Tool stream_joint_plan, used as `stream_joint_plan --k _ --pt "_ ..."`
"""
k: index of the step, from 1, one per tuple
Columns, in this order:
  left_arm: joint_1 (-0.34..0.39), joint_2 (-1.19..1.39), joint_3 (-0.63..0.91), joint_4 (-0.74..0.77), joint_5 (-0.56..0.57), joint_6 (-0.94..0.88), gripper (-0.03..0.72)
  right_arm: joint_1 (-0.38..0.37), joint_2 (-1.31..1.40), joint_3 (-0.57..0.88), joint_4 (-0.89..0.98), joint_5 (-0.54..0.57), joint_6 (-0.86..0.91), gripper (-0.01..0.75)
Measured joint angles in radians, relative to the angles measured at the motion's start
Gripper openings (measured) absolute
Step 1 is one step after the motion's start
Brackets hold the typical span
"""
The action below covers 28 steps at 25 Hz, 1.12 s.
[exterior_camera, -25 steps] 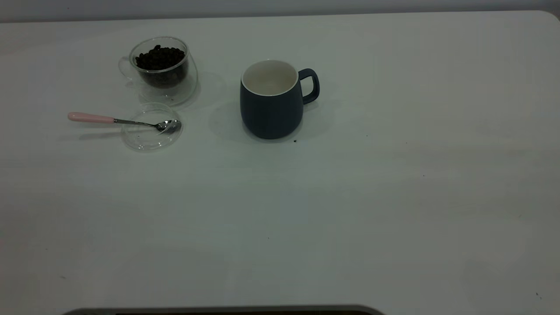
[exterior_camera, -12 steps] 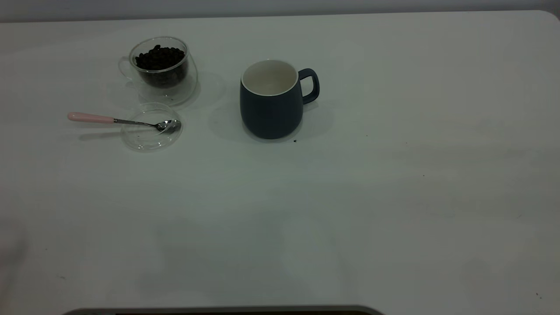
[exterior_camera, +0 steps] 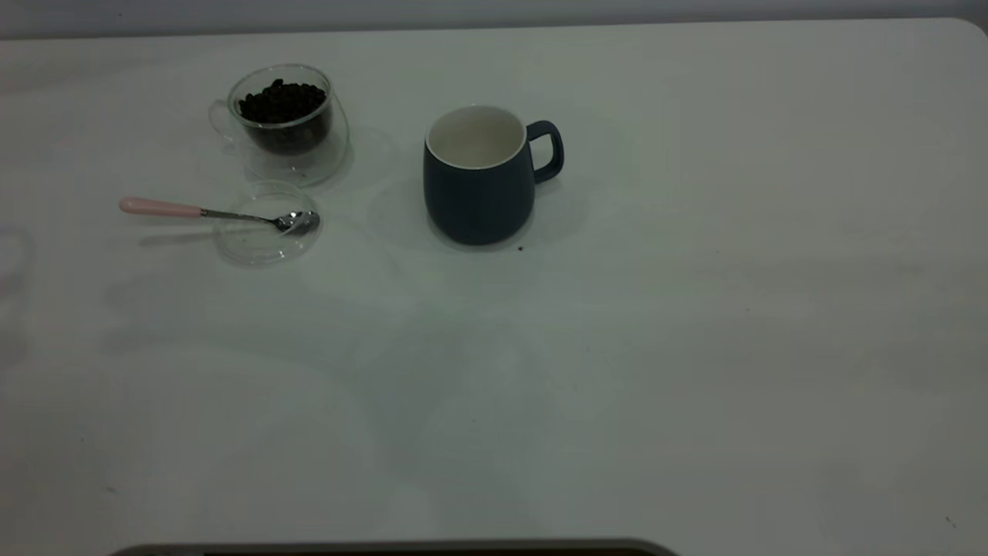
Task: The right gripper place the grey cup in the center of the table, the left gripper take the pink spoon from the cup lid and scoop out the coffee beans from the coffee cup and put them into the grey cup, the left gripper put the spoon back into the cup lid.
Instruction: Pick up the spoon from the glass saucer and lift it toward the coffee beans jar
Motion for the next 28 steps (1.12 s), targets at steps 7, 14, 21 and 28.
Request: stream_joint_plan --k 7,14,21,28 --pt "0.103 0.192 -0.144 -0.461 -0.031 0.522 0.211 0.000 0.000 0.000 0.000 0.000 0.000 0.391" --pt "0.243 0.447 -0.322 -0.979 0.138 1.043 0.211 0.000 0.000 0.000 0.000 0.000 0.000 0.391" --pt "0.264 0.662 -0.379 -1.363 0.230 1.398 0.213 0.000 0.000 0.000 0.000 0.000 0.000 0.389" --pt "0.264 0.709 -0.380 -1.390 0.201 1.521 0.328 0.000 0.000 0.000 0.000 0.000 -0.001 0.379"
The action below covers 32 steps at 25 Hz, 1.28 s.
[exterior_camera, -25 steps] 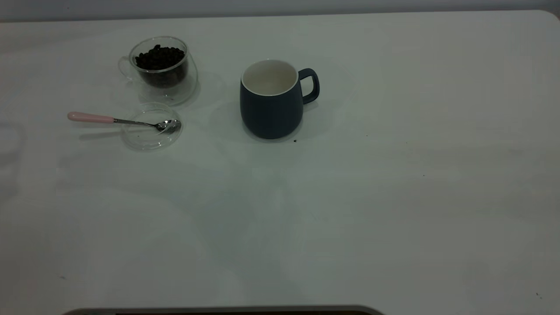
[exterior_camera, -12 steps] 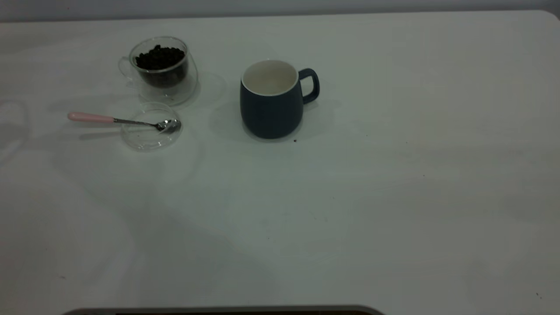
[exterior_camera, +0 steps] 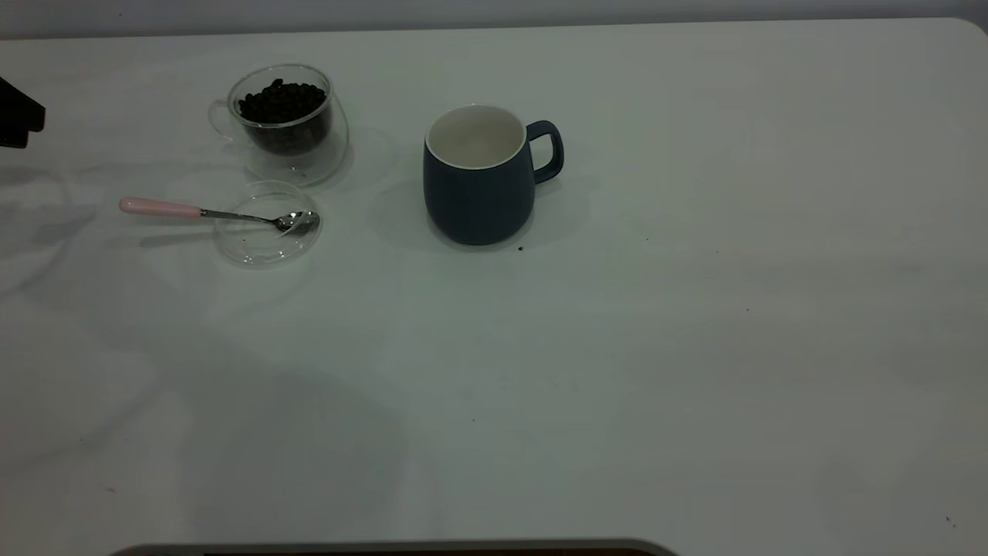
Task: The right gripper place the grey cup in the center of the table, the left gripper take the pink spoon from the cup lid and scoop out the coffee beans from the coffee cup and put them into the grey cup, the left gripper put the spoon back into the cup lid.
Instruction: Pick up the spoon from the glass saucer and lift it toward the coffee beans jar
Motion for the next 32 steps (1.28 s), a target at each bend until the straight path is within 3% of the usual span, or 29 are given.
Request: stream_joint_plan --k 5,8,20,32 --pt "-0.004 0.036 -0.001 -0.009 -0.001 0.040 0.508 0.000 0.000 0.000 0.000 0.000 0.000 0.373" --pt "-0.022 0.069 -0.001 -0.009 0.001 0.046 0.568 0.000 0.000 0.000 0.000 0.000 0.001 0.373" --pt "-0.135 0.162 -0.001 -0.089 -0.023 0.179 0.582 0.000 0.000 0.000 0.000 0.000 0.001 0.372" --pt "-0.142 0.201 -0.003 -0.164 0.004 0.183 0.582 0.000 0.000 0.000 0.000 0.000 0.001 0.372"
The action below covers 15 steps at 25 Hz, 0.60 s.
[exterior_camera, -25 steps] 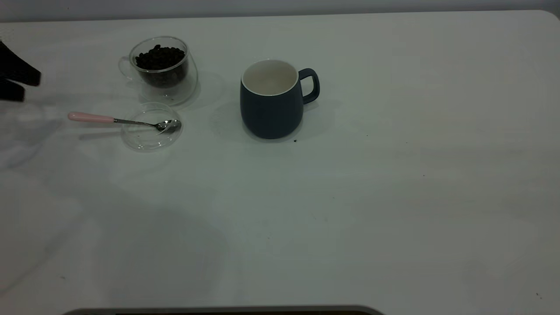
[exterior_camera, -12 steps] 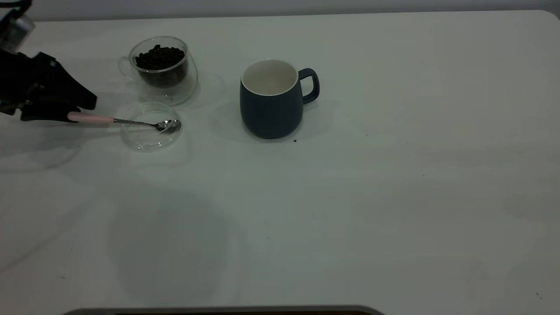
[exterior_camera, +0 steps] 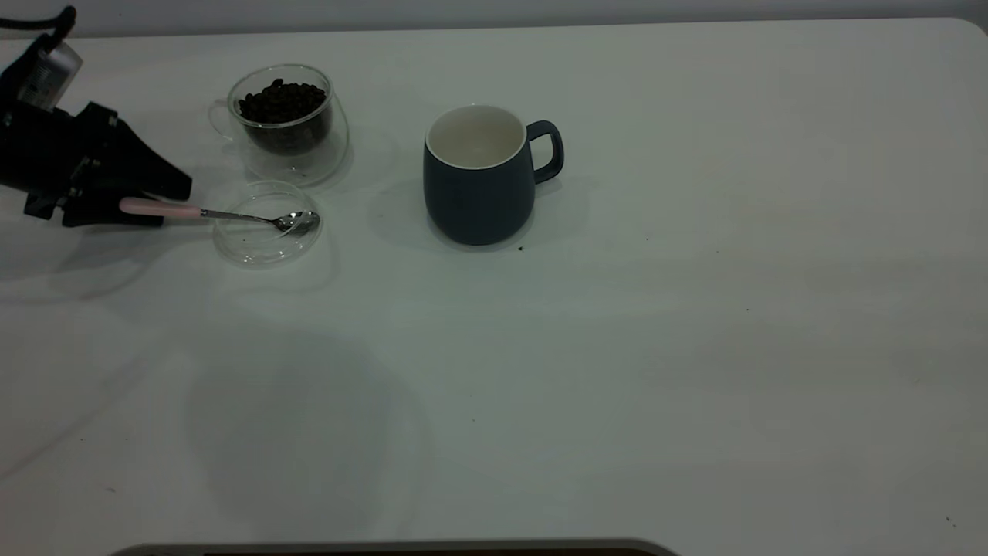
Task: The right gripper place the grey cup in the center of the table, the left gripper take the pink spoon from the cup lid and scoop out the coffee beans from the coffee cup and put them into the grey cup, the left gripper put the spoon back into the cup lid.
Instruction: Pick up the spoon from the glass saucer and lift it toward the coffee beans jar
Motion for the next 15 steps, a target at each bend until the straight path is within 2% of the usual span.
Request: stream_joint_plan --k 5,15 --pt "0.000 0.010 -0.001 -0.018 0.007 0.000 0.578 0.000 0.000 0.000 0.000 0.000 0.000 0.372" --pt "0.000 0.012 -0.001 0.013 0.038 0.000 0.490 0.000 0.000 0.000 0.000 0.000 0.000 0.372"
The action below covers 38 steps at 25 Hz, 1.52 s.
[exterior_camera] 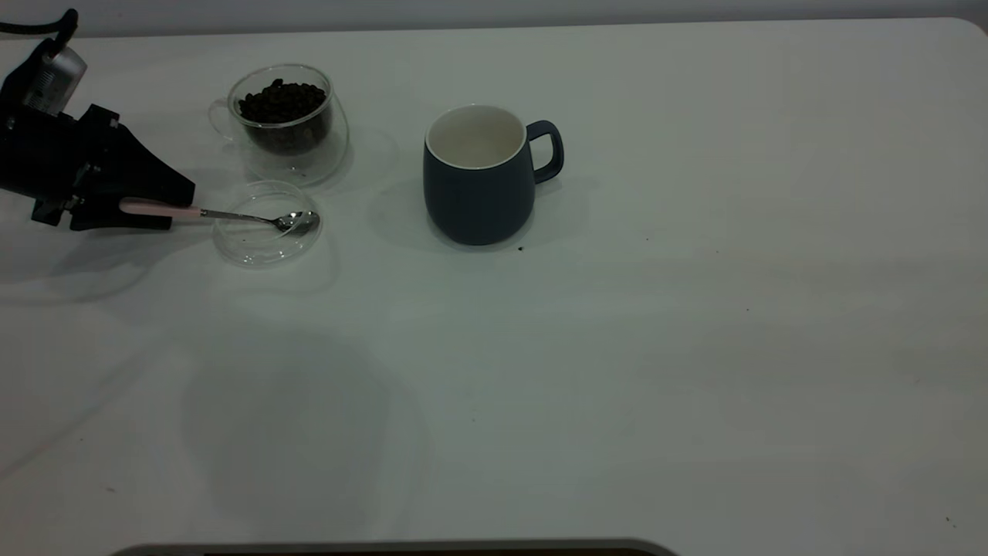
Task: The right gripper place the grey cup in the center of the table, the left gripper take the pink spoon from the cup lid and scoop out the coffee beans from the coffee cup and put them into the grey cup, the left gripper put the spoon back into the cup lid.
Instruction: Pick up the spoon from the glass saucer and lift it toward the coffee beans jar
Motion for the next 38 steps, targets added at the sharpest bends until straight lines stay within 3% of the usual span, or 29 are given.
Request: stream_joint_plan --k 26,38 --pt "0.000 0.000 0.000 0.041 0.020 -0.027 0.459 0.000 0.000 0.000 0.000 0.000 0.000 0.372" --pt "0.001 0.000 -0.005 -0.011 0.067 -0.027 0.175 0.000 0.000 0.000 0.000 0.000 0.000 0.372"
